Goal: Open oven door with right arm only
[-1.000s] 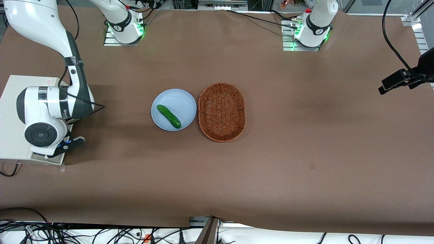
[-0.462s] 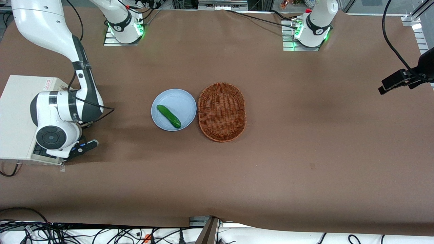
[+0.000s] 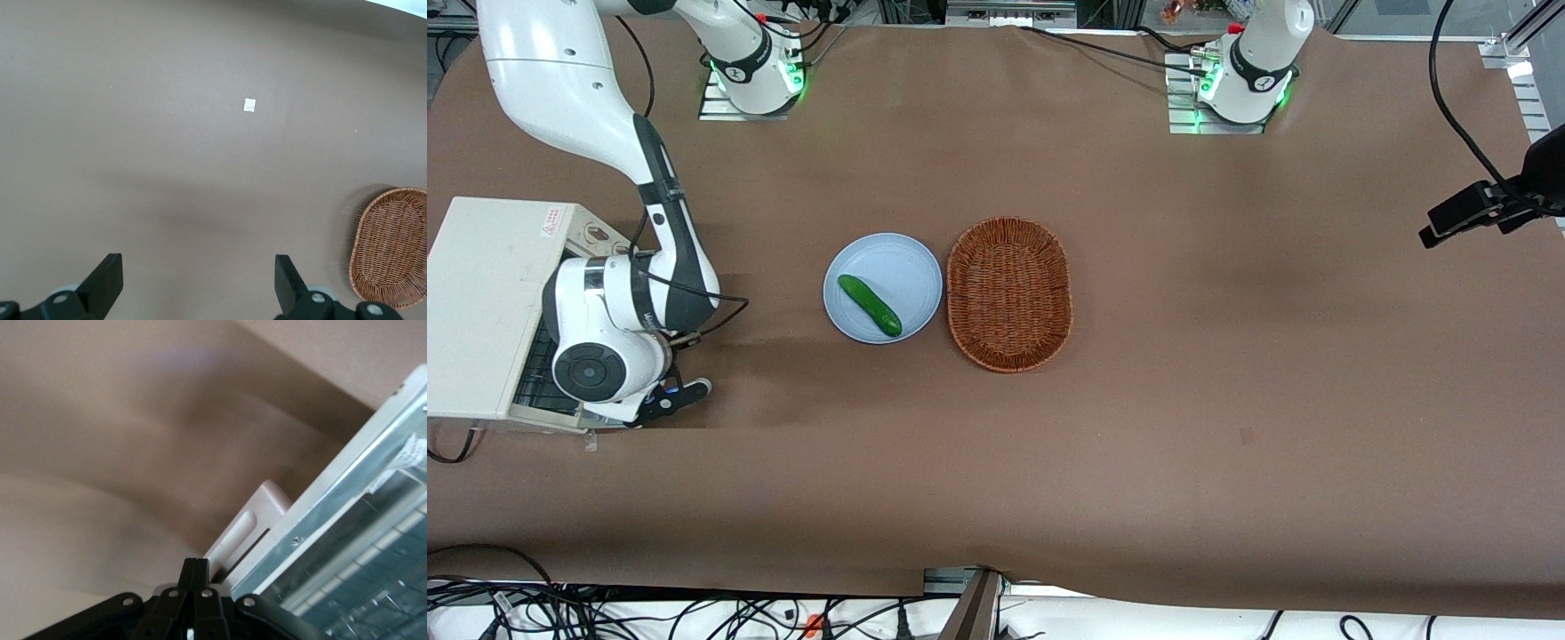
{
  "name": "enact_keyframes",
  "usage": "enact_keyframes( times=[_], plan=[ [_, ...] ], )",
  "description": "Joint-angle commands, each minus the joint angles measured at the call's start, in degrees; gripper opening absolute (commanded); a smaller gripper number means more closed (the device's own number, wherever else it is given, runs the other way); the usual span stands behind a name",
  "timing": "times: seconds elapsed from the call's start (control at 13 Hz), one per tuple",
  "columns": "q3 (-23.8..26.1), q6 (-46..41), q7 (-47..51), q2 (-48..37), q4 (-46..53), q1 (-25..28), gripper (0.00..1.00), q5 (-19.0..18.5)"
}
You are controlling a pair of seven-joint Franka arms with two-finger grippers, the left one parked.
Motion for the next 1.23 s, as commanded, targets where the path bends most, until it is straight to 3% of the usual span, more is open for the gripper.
enact_keyframes(
  times=[0.0, 0.31, 0.77, 1.0, 1.15],
  plan=[
    [-2.30, 2.47, -1.00, 3.13, -0.08, -2.34, 0.00, -1.47],
    [-2.21, 2.47, 2.77, 3.75, -0.17, -2.16, 0.00, 2.14],
    [-2.21, 1.76, 9.63, 4.45, -0.44, -2.16, 0.00, 15.39],
    [-2.13, 1.68, 17.00, 4.72, -0.17, -0.59, 0.00, 16.29],
    [-2.12, 1.15, 20.26, 4.46, 0.27, 0.12, 0.00, 19.35]
  ],
)
